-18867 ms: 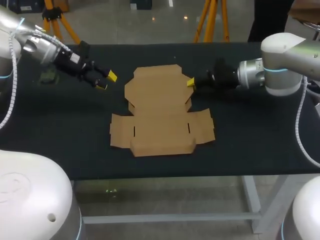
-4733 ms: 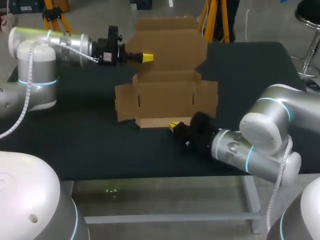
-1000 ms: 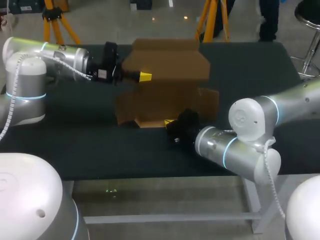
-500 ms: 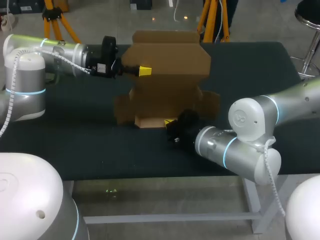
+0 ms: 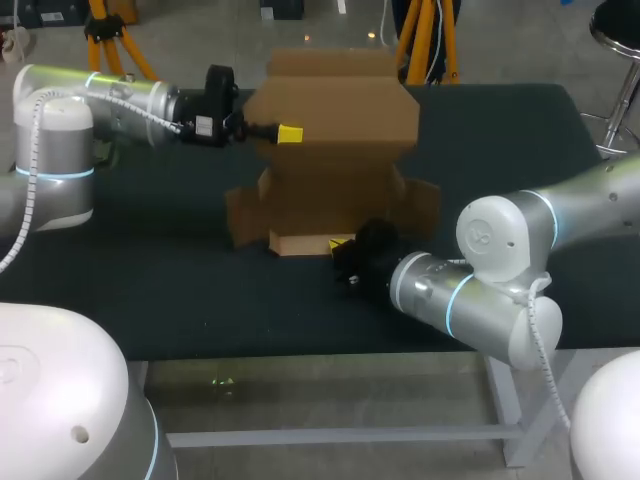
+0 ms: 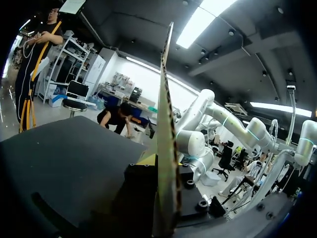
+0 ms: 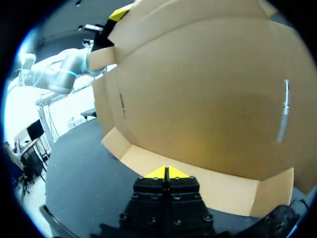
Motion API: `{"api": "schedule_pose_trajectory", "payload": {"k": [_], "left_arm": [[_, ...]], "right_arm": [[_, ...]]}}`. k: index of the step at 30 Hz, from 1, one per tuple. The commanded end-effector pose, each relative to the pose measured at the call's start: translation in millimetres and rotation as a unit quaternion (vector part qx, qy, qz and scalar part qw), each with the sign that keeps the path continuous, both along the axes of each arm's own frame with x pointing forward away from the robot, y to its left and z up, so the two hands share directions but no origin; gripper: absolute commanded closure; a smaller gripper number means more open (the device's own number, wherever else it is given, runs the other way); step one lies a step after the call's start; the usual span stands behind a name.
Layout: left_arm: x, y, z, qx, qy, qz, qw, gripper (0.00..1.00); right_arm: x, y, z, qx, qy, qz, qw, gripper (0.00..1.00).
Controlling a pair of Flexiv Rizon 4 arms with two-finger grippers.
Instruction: Assemble the packaging by folding the flat box into shape, placing the metal phone stand inside, and closing the box properly
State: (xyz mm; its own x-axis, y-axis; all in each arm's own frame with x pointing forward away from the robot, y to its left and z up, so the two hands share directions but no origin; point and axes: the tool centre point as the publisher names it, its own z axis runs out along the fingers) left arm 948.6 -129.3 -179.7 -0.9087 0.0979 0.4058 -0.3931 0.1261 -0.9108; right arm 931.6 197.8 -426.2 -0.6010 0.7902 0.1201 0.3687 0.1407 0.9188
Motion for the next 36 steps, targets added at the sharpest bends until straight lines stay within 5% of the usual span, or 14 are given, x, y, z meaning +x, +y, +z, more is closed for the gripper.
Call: {"api": "schedule_pose_trajectory", "payload": {"k": [1, 18, 36], "left_arm": [[2.3, 2.6, 0.3, -0.002, 0.011, -0.005, 1.0, 1.0], [4.9, 6.6, -6.5, 0.011, 0.073, 0.012, 0.997, 1.0], [-1.7, 4.0, -19.3, 0.031, 0.095, 0.001, 0.995, 1.0]], "right_arm": [[0.9, 1.6, -7.0, 0.0, -0.002, -0.002, 1.0, 1.0], [0.9, 1.6, -7.0, 0.0, -0.002, -0.002, 1.0, 1.0], [0.9, 1.6, -7.0, 0.0, -0.002, -0.002, 1.0, 1.0]]}}
